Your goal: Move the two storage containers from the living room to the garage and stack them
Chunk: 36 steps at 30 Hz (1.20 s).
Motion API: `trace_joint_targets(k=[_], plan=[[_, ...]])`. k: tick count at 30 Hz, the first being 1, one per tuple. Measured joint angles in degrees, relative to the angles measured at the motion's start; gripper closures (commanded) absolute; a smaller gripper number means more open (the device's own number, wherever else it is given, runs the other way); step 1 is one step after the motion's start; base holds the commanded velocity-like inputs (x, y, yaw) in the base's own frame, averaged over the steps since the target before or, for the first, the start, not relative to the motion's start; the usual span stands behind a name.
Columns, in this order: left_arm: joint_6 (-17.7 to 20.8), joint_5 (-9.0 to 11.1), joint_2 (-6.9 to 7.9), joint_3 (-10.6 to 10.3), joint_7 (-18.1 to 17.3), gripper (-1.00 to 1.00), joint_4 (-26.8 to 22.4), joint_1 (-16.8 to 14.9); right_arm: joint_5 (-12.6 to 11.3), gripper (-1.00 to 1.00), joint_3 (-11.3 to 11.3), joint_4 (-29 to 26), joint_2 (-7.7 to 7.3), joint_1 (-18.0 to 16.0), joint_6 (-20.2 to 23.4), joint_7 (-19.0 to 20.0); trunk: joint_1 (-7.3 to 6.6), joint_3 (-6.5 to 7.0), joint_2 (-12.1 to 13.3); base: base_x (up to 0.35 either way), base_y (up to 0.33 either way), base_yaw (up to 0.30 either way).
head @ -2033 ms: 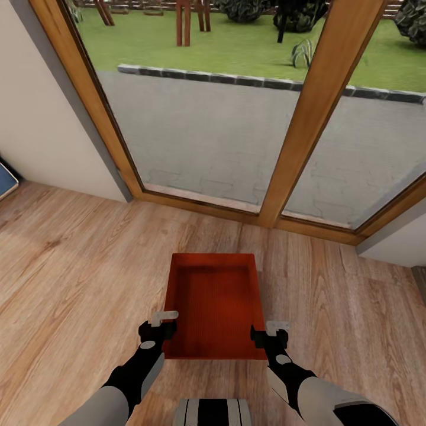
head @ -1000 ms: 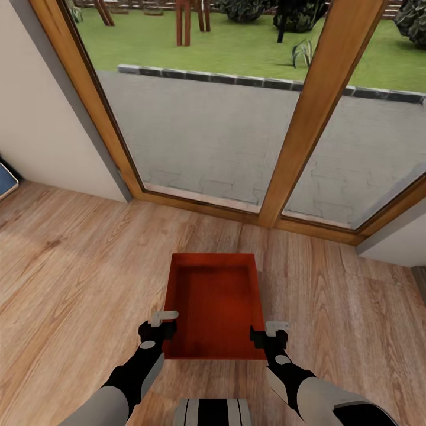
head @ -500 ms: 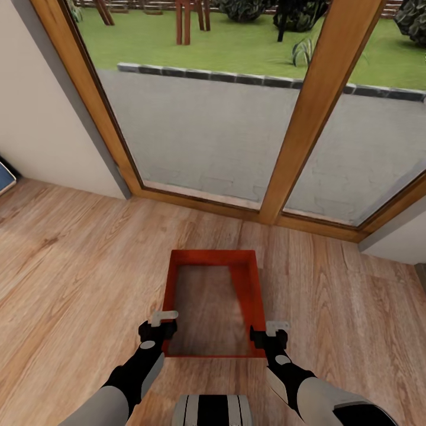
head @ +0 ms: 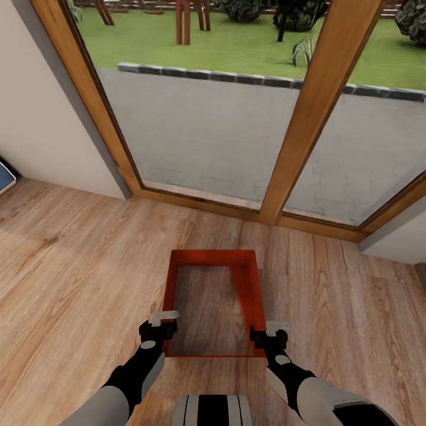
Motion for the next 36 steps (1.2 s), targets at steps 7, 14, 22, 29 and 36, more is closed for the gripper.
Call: trace_joint_targets(k=[7,14,22,29,36], plan=[[0.06,0.3,-0.05,-0.33,-0.36,1.0,0.95,-0.01,0.69,1.0,0.92,-0.02,0.01,0.0,0.14,-0.39,0.0,0.0,0.0,0.0,0.0,0.0],[0.04,1.11,0.01,-0.18,-0.27,1.0,0.77,0.04,0.76,1.0,1.01,-0.04,0.01,-0.01,0.13,-0.46,0.0,-0.01,0.0,0.0,0.0,0.0],[0.04,1.09,-0.04,-0.07,-0.21,1.0,0.77,0.04,0.7,1.0,0.89,-0.04,0.01,-0.02,0.06,-0.46,0.0,-0.01,0.0,0.0,0.0,0.0],[0.12,0.91,-0.1,0.0,-0.07,1.0,0.72,0.04,-0.84,1.0,1.93,0.13,-0.03,-0.07,-0.24,-0.36,0.01,0.0,0.0,0.0,0.0,0.0],[0.19,0.43,-0.09,0.17,-0.28,1.0,0.84,-0.02,-0.57,1.0,1.53,0.17,-0.01,-0.04,-0.08,-0.19,-1.05,0.9,2.01,0.0,0.0,0.0]])
